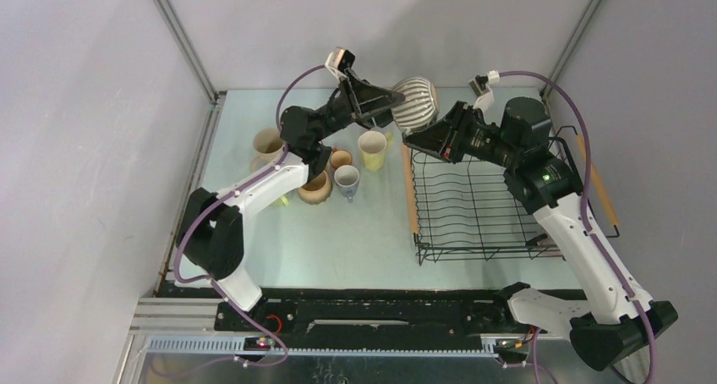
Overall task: Unload the cups from the dish rack
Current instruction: Place the cup at the center of the board.
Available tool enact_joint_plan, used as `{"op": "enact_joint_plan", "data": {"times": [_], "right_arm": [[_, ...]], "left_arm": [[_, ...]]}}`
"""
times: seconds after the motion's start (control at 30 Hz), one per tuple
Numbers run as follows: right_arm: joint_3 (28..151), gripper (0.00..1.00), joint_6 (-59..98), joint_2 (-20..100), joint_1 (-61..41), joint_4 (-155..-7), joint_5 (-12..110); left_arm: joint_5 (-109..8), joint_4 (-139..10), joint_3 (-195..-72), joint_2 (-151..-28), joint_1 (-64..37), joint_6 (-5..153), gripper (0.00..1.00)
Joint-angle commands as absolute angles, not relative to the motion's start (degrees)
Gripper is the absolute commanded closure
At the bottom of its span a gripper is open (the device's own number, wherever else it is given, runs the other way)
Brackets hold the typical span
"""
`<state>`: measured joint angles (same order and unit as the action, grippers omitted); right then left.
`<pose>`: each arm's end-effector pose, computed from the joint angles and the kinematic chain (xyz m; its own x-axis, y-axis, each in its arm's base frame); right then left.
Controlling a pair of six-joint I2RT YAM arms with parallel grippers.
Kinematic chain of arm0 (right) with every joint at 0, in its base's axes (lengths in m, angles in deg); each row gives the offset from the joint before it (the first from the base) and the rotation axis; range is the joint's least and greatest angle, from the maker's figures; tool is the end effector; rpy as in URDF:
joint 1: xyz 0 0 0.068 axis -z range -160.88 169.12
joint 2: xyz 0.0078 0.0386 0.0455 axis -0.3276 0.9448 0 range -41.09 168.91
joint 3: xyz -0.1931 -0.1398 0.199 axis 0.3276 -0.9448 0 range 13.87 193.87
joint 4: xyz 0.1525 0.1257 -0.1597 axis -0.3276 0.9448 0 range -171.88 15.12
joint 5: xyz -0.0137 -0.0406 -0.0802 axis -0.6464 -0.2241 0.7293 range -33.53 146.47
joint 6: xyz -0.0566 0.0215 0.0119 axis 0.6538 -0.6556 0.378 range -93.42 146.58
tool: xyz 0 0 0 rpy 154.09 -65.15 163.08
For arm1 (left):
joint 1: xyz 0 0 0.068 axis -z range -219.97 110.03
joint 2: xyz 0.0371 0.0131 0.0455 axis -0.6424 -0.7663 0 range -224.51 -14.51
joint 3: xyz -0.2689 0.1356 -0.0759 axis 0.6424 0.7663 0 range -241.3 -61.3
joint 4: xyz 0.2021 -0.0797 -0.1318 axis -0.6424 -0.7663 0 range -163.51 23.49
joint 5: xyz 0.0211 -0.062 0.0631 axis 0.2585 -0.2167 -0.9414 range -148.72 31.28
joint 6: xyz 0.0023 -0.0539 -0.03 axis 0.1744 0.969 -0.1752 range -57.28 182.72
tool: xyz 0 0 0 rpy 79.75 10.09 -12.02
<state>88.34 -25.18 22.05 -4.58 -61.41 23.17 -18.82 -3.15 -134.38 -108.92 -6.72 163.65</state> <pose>0.1869 0.1101 0.4712 -0.7436 0.3906 -0.5426 -0.4010 0.3889 0.8294 0.2908 -0.2267 0.4585 -0.9104 -0.3039 -0.2808 0.3944 -0.4325 -0.8108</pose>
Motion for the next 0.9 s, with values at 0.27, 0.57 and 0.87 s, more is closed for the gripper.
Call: {"op": "enact_joint_plan", "data": {"times": [0.27, 0.57, 0.87], "right_arm": [[91.40, 1.00, -25.54, 21.84, -5.14, -67.42, 21.16], [91.42, 0.75, -23.14, 21.92, -5.79, -65.01, 22.07], [91.46, 0.00, -19.00, 19.99, -6.74, -60.21, 26.40]], "left_arm": [[-17.97, 5.13, -135.28, -108.52, -5.26, 168.01, 0.98], [-18.88, 3.35, -134.25, -107.10, -5.26, 166.10, 1.00], [-19.08, 0.43, -134.86, -106.03, -5.56, 163.61, 1.00]]}}
